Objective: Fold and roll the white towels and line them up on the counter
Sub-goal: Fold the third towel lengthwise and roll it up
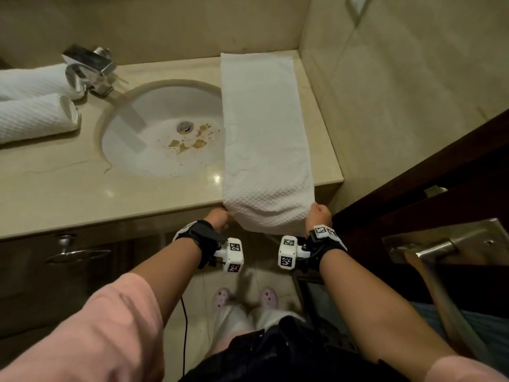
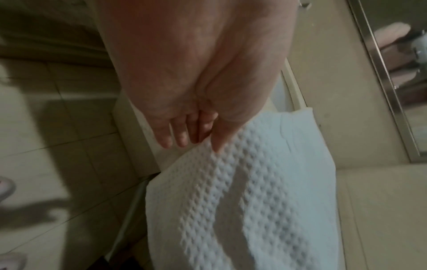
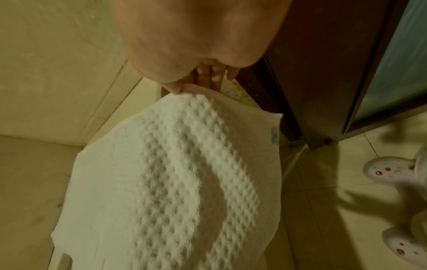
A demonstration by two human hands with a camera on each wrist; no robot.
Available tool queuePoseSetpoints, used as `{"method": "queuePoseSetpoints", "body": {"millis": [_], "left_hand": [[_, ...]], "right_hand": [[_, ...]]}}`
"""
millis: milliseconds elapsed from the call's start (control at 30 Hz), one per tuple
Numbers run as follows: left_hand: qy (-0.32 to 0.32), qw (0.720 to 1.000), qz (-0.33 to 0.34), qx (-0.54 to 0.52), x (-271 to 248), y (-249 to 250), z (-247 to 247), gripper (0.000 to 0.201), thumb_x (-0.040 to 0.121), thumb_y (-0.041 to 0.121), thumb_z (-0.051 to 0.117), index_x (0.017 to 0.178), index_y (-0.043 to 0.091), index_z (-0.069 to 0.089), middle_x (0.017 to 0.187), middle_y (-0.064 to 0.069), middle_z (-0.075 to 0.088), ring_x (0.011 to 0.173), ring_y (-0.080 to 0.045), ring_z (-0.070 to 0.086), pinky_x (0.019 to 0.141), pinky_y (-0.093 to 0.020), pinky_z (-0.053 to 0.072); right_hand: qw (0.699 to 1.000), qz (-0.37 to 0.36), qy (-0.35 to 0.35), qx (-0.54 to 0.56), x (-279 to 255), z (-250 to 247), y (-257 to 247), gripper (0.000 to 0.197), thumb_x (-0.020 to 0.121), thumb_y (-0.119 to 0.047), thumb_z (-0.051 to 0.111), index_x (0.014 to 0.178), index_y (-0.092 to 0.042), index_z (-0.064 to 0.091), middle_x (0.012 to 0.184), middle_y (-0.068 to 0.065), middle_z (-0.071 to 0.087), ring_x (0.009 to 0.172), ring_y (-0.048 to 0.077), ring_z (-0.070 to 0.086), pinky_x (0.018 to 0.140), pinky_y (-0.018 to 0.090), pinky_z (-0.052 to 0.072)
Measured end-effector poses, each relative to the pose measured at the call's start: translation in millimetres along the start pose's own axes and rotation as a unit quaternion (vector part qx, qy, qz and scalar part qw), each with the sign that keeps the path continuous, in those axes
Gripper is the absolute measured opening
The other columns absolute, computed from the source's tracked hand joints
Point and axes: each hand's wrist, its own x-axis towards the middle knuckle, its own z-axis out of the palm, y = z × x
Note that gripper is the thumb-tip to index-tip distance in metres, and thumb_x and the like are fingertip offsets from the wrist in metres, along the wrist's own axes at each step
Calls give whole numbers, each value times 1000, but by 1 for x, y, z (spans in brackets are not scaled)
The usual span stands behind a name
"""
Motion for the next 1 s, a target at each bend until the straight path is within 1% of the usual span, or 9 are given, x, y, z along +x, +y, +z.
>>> {"method": "queuePoseSetpoints", "body": {"millis": [167,267,367,433,533,633,767,933,1000], "left_hand": [[-43,996,32,-70,1,-1,9,56,90,13,62,140,4,41,140,-8,48,130,-28,44,98,-36,35],[-71,990,68,-100,1,-6,8,63,83,19,71,139,7,45,137,-5,51,128,-25,47,108,-36,35],[-83,987,89,-103,5,-14,1,100,49,46,90,135,12,50,133,-4,58,122,-22,54,108,-42,40],[-86,988,90,-93,7,-18,-5,110,42,51,90,136,14,49,131,-4,59,120,-22,56,106,-43,42],[-82,991,88,-57,-9,-11,-12,72,72,41,80,132,11,54,128,-7,61,116,-23,58,104,-41,44],[-68,993,90,-40,-13,-11,-13,46,89,32,64,126,5,58,123,-10,62,111,-23,59,98,-34,45],[-28,995,97,11,-17,-7,-10,43,93,35,58,122,3,60,122,-10,63,108,-26,61,97,-37,47],[11,988,109,112,-20,-3,-7,48,97,42,47,127,6,58,128,-13,60,116,-30,57,101,-40,43],[-10,987,103,124,-23,-2,-5,53,100,44,39,131,4,54,131,-14,57,119,-31,54,102,-38,42]], "right_hand": [[999,-40,26,-18,-2,-7,0,34,96,-26,45,65,-13,47,69,6,49,73,25,45,67,31,35],[997,-69,31,-26,-2,-11,0,32,96,-24,47,68,-9,47,67,6,47,72,24,43,68,31,34],[995,-90,19,-25,-5,-15,-2,30,97,-23,46,71,-7,46,62,4,43,69,23,40,66,31,33],[996,-89,20,-21,-8,-16,-3,34,97,-23,46,66,-10,43,59,2,41,67,21,39,65,30,32],[996,-76,27,-27,-7,-18,-5,33,97,-25,47,66,-12,46,62,2,45,71,23,43,67,30,34],[997,-56,20,-59,-6,-19,-5,28,97,-26,47,85,-4,59,83,15,60,87,32,54,75,35,40],[994,-16,-2,-107,-2,-19,-11,36,99,-24,46,111,5,63,114,23,63,107,38,56,84,36,43],[992,49,-27,-117,2,-14,-18,33,98,-22,46,107,6,61,97,21,57,83,30,49,70,31,34],[993,54,-18,-101,5,-10,-17,35,96,-19,48,114,9,57,106,22,60,84,31,50,69,32,34]]}}
